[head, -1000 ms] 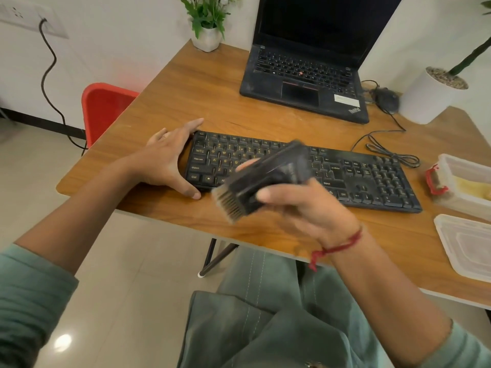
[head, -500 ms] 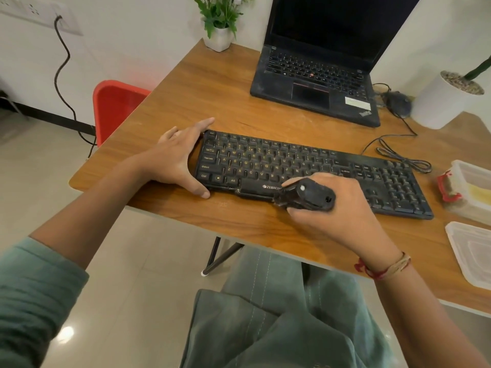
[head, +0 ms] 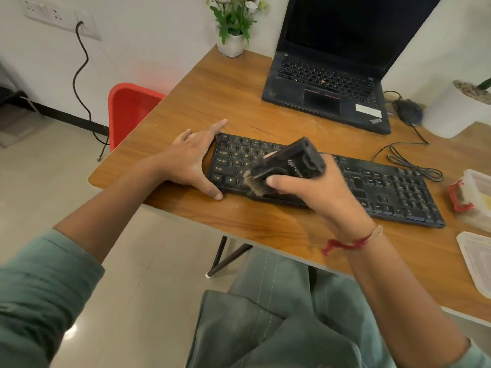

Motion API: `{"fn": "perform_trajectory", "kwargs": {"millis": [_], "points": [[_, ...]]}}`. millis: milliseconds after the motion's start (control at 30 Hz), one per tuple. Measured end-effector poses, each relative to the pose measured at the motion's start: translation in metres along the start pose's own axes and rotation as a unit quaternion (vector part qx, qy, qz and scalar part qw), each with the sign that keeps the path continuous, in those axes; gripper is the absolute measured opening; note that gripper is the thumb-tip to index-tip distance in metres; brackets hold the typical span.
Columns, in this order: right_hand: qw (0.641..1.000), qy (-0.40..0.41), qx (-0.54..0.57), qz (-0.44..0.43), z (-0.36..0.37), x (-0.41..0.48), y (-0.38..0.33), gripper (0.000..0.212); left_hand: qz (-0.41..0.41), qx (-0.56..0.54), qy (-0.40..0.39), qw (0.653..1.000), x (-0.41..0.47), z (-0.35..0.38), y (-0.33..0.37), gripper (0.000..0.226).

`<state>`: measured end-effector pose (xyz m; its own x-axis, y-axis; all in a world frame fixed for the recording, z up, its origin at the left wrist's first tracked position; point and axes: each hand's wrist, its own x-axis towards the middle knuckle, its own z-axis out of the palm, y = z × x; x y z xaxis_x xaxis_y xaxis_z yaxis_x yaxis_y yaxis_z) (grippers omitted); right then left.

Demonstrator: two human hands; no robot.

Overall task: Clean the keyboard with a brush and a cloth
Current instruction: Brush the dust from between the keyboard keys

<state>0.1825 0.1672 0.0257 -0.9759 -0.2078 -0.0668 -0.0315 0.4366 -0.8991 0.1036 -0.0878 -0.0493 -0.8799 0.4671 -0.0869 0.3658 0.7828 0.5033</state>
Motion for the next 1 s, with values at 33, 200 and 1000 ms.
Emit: {"fn": "perform_trajectory", "kwargs": {"millis": [33,200,1000], "points": [[0.997,0.032,-0.067,-0.014,-0.003,0.001,0.0,0.026,0.0,0.0,-0.003,1.0,0.0,0.0,0.0,0.15],[0.977,-0.005,-0.213,-0.026,0.013,0.001,-0.007,0.034,-0.004,-0.016,-0.062,0.998,0.0,-0.009,-0.002,0.155],[0.995,-0.067,-0.067,0.012,0.0,0.031,-0.039,0.022,0.001,-0.045,-0.036,0.998,-0.003,-0.008,0.0,0.159]]}}
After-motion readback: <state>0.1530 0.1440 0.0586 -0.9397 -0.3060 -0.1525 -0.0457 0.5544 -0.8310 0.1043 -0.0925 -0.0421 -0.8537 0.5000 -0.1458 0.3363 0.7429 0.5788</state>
